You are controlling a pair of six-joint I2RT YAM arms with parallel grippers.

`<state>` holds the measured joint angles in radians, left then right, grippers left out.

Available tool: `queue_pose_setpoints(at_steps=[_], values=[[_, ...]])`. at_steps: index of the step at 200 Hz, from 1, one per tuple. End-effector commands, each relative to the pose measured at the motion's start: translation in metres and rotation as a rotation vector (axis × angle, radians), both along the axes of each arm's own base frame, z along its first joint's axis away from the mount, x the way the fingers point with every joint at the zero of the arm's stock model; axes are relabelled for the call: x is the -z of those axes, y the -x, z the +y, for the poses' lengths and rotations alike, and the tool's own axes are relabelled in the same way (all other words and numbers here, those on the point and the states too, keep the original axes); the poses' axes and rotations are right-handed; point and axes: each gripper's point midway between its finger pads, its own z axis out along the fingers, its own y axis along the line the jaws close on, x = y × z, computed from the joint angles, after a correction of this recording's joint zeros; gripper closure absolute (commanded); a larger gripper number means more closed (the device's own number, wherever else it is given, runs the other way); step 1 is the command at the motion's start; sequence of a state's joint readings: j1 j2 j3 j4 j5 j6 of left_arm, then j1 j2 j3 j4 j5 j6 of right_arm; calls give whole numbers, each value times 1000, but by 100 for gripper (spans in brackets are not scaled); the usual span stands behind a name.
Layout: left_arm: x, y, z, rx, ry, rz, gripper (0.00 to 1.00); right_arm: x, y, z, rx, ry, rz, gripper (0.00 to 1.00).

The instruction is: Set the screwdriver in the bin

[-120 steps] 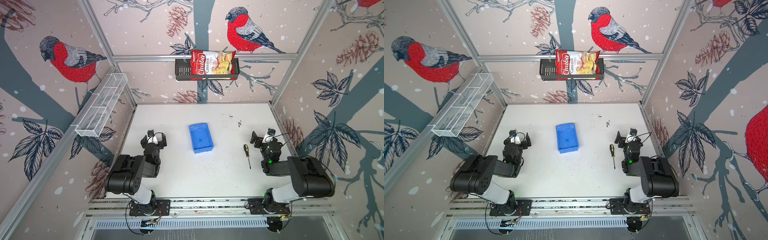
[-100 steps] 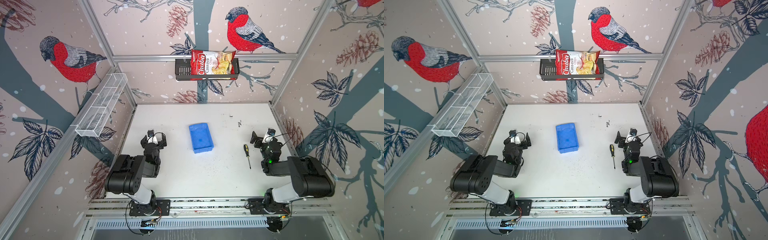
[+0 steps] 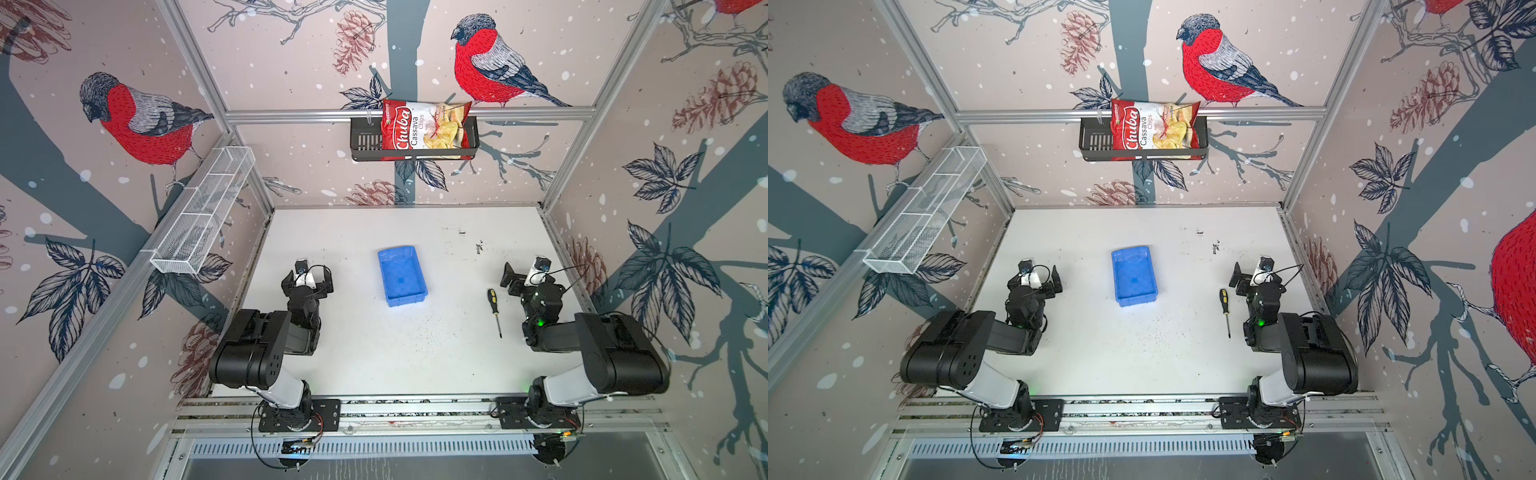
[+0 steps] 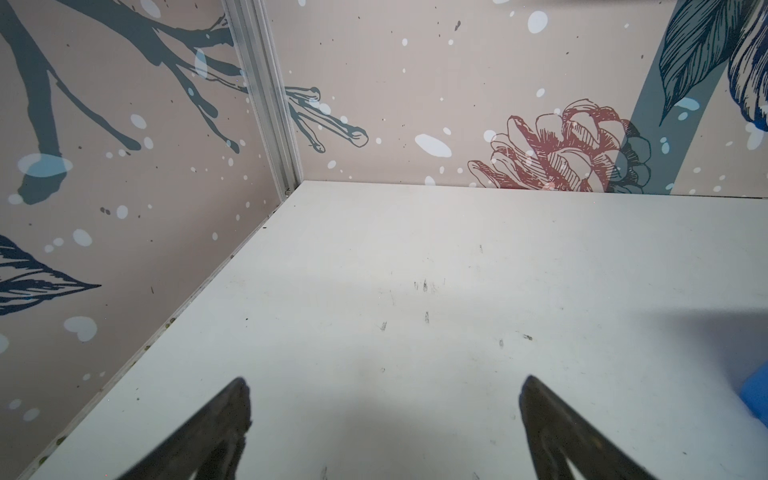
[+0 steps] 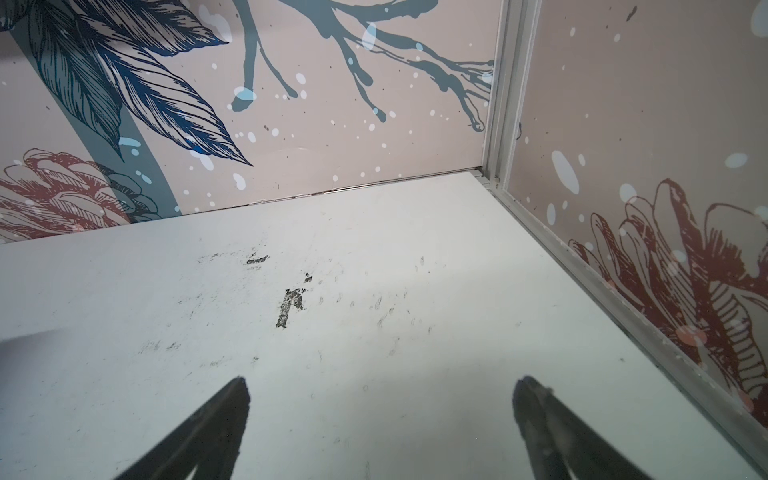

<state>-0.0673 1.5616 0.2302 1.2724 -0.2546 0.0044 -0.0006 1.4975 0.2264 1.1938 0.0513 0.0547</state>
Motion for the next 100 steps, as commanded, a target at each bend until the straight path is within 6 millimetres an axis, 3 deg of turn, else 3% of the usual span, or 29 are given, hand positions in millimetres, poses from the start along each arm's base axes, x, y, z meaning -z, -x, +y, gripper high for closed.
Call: queue_pose_setpoints(at_steps=[1,100], values=[[-12,-1,0,3,8,-48,1,-3,-1,-1,5,-7,-11,0],[-12,-1,-1,4,5,-52,2,-3,-1,-1,17,0,-12,0]])
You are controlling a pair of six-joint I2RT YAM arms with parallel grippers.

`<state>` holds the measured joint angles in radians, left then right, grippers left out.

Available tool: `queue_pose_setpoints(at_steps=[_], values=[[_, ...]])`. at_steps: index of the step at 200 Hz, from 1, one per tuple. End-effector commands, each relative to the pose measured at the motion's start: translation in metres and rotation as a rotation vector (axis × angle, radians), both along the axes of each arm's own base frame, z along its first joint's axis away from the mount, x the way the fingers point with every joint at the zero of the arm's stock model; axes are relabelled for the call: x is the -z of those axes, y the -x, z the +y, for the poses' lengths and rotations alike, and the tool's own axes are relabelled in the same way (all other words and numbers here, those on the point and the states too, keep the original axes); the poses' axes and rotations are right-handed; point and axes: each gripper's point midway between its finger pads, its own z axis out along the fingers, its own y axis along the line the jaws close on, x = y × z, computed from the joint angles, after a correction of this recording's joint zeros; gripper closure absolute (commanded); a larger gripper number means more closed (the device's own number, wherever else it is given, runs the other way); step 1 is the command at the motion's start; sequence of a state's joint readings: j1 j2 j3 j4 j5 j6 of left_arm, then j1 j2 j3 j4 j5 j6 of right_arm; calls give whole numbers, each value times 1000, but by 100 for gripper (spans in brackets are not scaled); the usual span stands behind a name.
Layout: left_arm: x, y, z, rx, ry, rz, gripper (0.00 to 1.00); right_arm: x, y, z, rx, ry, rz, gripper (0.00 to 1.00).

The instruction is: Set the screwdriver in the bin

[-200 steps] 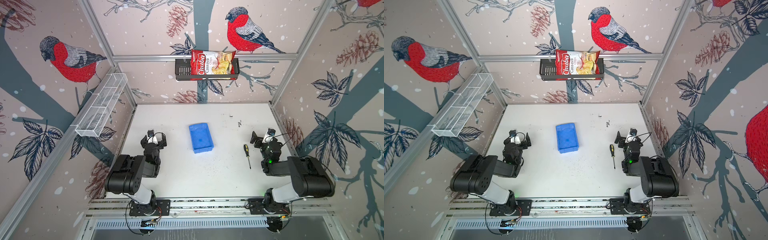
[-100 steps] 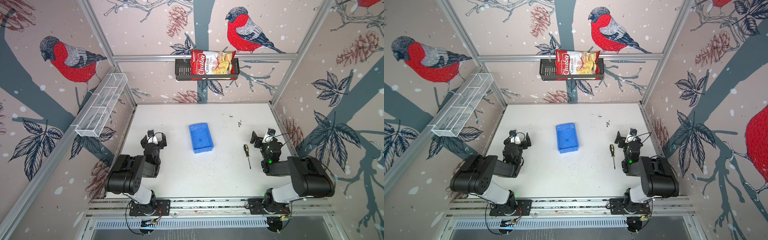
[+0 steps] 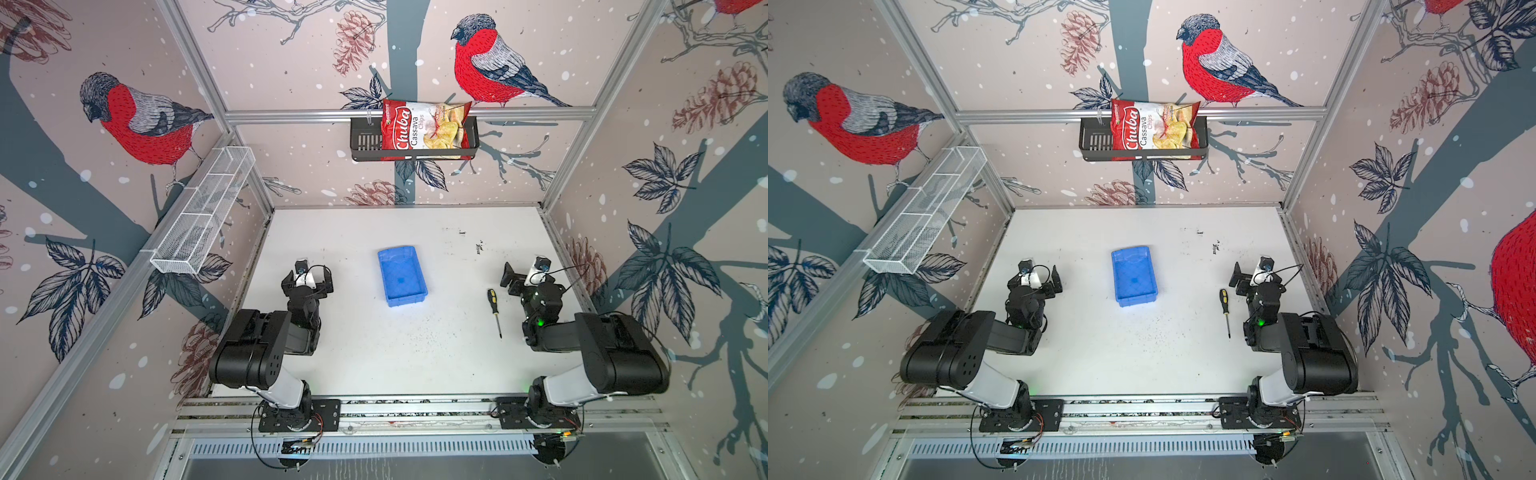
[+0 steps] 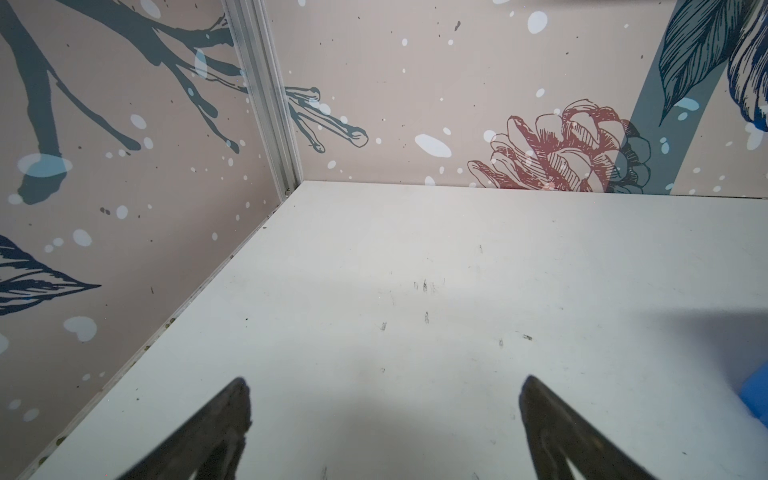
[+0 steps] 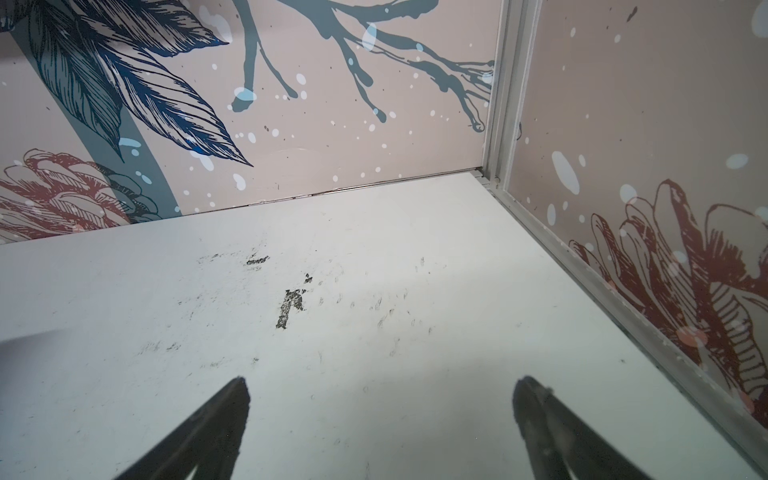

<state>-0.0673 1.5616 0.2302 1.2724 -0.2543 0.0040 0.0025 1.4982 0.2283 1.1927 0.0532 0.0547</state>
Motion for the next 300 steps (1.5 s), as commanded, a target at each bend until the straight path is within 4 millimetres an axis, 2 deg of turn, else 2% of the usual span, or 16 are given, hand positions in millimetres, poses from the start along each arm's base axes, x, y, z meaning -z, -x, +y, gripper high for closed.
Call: queue_pose_setpoints(at_steps=[1,47,111,117,120,137,183,208,218,236,266,300], values=[[-12,0,-1,4,4,-51,2,-3,0,-2,17,0,-12,0],[-31,9,-19,37,-68,-81,2,-12,3,7,7,40,-29,0],[-54,17,-65,195,-184,-75,2,-37,11,17,64,101,-20,0],[-58,17,-71,211,-197,-75,2,-35,11,18,62,98,-5,0],[-59,18,-73,219,-202,-73,2,-43,11,19,60,91,-22,0],[-64,19,-90,291,-216,-56,2,-48,12,22,56,79,-3,0],[-73,26,-132,466,-212,-20,2,-54,9,40,20,24,58,0],[-84,32,-162,630,-202,-31,2,-60,10,62,-31,20,74,0],[-88,38,-180,742,-208,-51,2,-62,10,68,-43,8,87,0],[-91,45,-205,892,-193,-55,2,-59,9,77,-57,-44,162,0],[-88,57,-241,1074,-209,-36,2,-46,14,110,-224,-45,306,0],[-67,75,-281,1260,-305,67,2,-29,20,108,-198,-61,434,0]])
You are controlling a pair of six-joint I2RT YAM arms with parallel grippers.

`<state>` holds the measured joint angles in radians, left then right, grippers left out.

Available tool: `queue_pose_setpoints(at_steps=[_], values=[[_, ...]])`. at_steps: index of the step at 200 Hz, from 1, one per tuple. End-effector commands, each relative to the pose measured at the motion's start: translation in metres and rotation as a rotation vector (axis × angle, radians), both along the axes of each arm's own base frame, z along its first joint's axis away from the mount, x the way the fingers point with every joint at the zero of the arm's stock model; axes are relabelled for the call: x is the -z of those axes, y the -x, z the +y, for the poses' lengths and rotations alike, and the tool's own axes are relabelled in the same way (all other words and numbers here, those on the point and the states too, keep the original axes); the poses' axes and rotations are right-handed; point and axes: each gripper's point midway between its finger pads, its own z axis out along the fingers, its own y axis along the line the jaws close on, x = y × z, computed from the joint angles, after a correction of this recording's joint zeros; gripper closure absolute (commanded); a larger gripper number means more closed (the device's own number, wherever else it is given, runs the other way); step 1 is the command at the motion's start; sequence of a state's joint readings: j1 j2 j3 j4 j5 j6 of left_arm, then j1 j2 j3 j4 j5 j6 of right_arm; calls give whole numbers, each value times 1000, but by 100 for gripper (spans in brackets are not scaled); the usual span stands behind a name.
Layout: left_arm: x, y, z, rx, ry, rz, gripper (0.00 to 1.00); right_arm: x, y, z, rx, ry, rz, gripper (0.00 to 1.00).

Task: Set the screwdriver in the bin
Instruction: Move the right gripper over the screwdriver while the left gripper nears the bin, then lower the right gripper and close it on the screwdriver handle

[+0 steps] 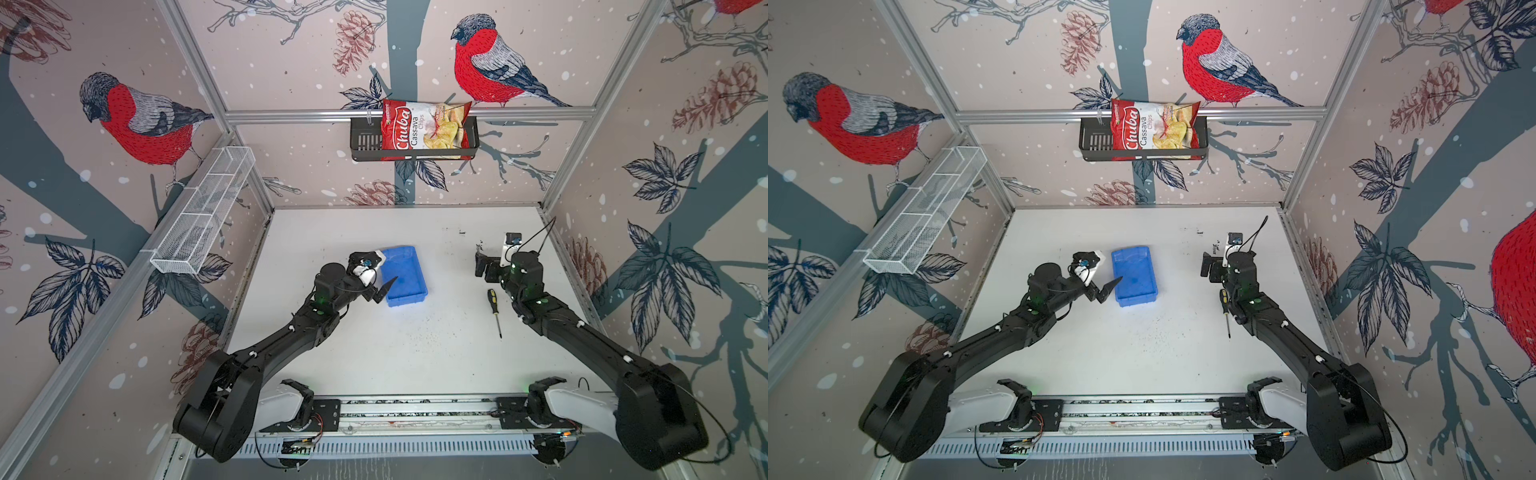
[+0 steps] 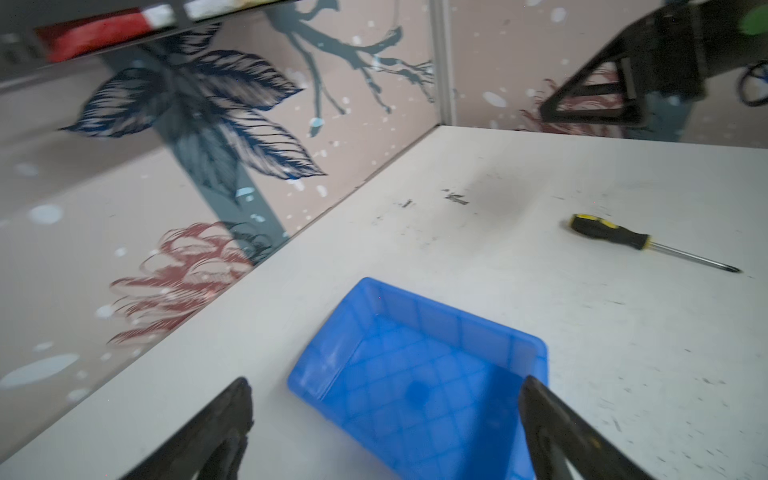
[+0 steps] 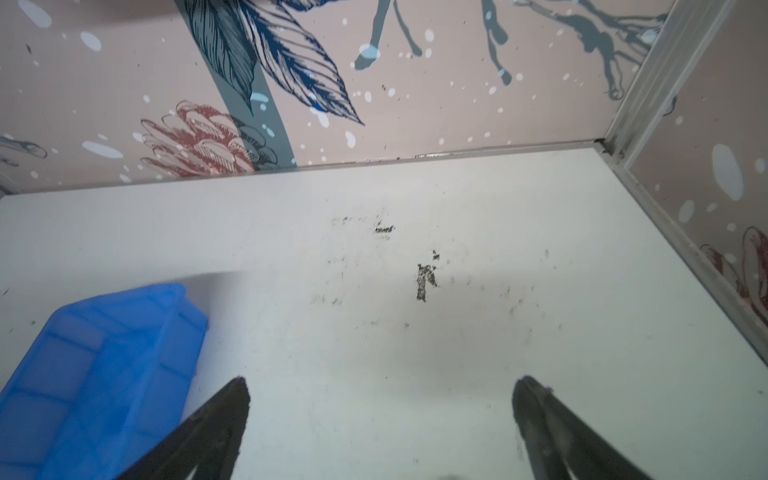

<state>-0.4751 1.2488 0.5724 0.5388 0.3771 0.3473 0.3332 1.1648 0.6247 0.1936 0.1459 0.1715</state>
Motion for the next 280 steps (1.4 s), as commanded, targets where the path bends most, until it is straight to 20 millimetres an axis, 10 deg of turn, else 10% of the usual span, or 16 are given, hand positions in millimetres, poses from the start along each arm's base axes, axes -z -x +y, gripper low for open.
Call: queue_pose_setpoints(at_steps=[1,148,280], values=[[20,22,-28,174,-101,48,2,30,12,-1,8,-2,171,0],[49,50,-76,350,-159,218,2,119,26,-24,107,93,578,5],[51,51,-76,343,-162,242,2,156,34,-37,112,117,710,55]])
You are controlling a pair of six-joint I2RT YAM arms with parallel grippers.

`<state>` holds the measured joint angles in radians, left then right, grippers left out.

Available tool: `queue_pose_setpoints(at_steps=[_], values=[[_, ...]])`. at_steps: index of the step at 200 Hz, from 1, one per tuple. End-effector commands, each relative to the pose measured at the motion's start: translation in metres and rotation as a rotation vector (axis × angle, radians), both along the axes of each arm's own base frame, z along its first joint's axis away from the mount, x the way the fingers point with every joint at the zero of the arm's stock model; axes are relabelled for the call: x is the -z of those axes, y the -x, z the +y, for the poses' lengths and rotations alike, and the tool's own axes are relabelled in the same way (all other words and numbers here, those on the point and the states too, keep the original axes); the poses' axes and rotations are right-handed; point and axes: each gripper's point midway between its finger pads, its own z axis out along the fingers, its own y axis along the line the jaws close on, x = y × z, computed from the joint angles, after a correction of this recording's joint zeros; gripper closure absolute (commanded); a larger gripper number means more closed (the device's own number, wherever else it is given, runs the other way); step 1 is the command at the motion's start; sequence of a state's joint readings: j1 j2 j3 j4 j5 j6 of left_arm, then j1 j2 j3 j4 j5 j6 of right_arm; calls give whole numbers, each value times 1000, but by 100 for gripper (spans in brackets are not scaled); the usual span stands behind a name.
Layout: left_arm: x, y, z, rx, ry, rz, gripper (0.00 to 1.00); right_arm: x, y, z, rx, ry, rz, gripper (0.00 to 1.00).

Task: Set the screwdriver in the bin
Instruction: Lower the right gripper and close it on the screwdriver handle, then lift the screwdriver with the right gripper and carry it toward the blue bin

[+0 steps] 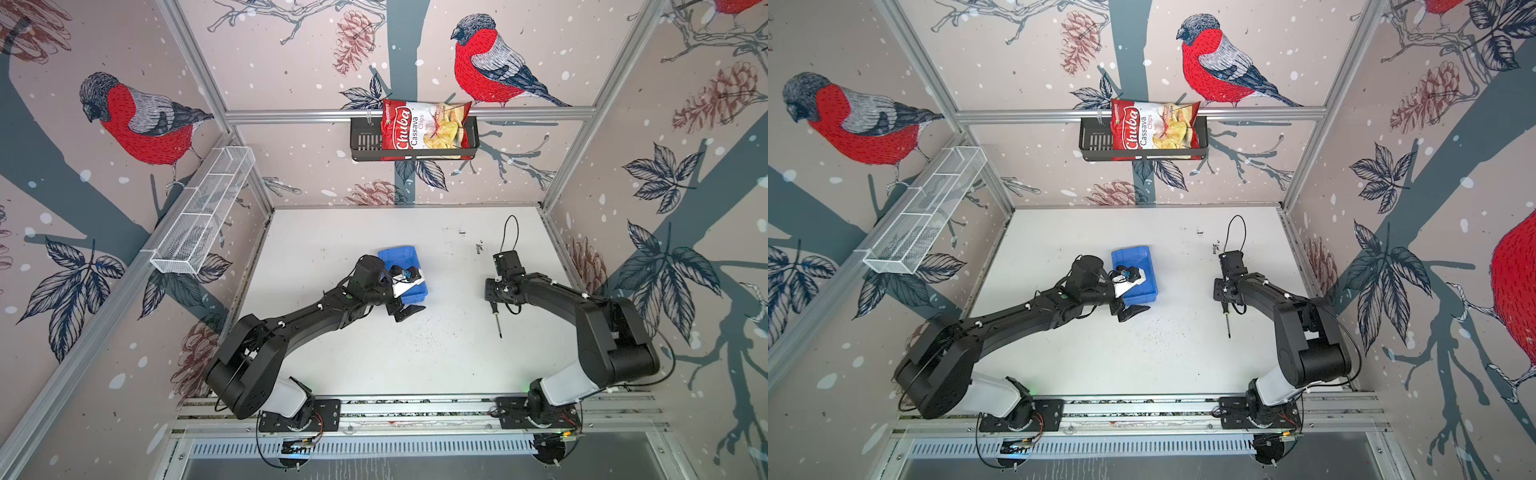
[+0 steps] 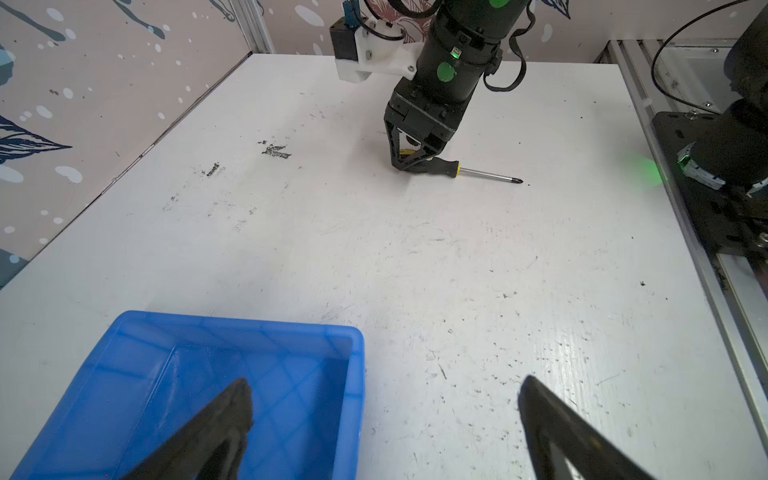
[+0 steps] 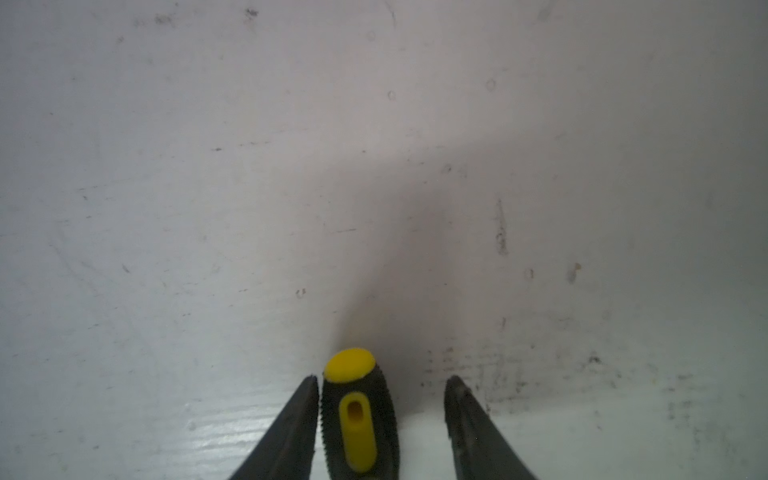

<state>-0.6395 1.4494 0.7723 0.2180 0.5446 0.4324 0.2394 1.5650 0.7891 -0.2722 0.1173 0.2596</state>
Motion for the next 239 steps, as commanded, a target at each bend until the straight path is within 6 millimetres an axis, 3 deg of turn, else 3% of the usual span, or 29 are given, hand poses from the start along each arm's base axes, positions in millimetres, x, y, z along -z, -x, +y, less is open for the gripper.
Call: queue_pose_setpoints(at_steps=[1,75,119,194,239], values=[[0,2,2,-5,-6,3,2,4,3,2,-17,-5,26,55],[0,3,1,-4,0,5,2,5,4,3,-30,3,30,67],[3,-4,3,-42,-14,13,2,-5,0,4,-36,16,-8,72],[-14,-12,-4,-82,73,36,2,-46,-17,20,-56,-29,-155,78],[-31,-16,1,-123,133,19,2,-83,-35,53,-117,-87,-252,81]])
